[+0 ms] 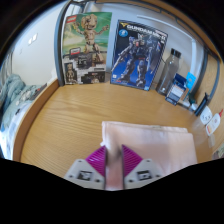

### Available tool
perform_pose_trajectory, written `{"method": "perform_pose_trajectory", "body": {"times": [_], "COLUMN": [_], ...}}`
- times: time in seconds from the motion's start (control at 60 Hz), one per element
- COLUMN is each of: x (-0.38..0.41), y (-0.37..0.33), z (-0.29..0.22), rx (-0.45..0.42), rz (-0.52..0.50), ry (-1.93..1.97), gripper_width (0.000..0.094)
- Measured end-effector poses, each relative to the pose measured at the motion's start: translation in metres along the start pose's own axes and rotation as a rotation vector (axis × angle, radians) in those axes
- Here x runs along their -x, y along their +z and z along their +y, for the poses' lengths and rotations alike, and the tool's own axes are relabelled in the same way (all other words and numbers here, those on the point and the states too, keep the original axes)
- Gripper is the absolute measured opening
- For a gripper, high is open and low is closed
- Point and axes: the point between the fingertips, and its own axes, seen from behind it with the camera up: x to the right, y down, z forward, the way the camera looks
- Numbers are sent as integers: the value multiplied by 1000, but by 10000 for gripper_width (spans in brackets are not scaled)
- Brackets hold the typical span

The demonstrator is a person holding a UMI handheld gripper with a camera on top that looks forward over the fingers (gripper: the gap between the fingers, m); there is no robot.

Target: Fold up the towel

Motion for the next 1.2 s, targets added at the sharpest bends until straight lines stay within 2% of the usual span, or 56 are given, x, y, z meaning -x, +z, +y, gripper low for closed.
{"method": "perform_pose_trajectory", "body": {"times": [0.033,0.083,0.183,0.267,0.433,0.517,0.617,0.7,0.75,0.817,0.833,0.85,0.883,0.9,0.967,0.983,1.017,1.033,1.117,1.2], "x": [-6,-8,-7,-3,-58,-108,-177,-226,-249,-271,-275,-280,-290,-295,-310,-312,-314,-315,-310,-299], "y": [3,4,5,-5,-57,-76,-79,-66,-56,-41,-38,-38,-34,-33,-36,-39,-45,-47,-68,-98], "z": [-3,-3,-2,-8,-71,-90,-86,-56,-37,-12,-6,0,7,10,18,18,16,14,-3,-25], "rx": [-5,-19,-16,4,-85,-115,-114,-56,-26,21,32,41,42,42,46,46,34,23,-28,-79], "rz": [31,39,38,-37,-90,-72,-19,31,45,55,57,62,68,75,90,87,75,64,10,-38], "ry": [-22,-51,-71,6,176,257,306,326,349,355,357,358,353,351,340,340,341,342,327,296], "gripper_width": [50,32,31,30,30,31,31,42,120,156,189,259,334,411,513,582,637,739,728,766]}}
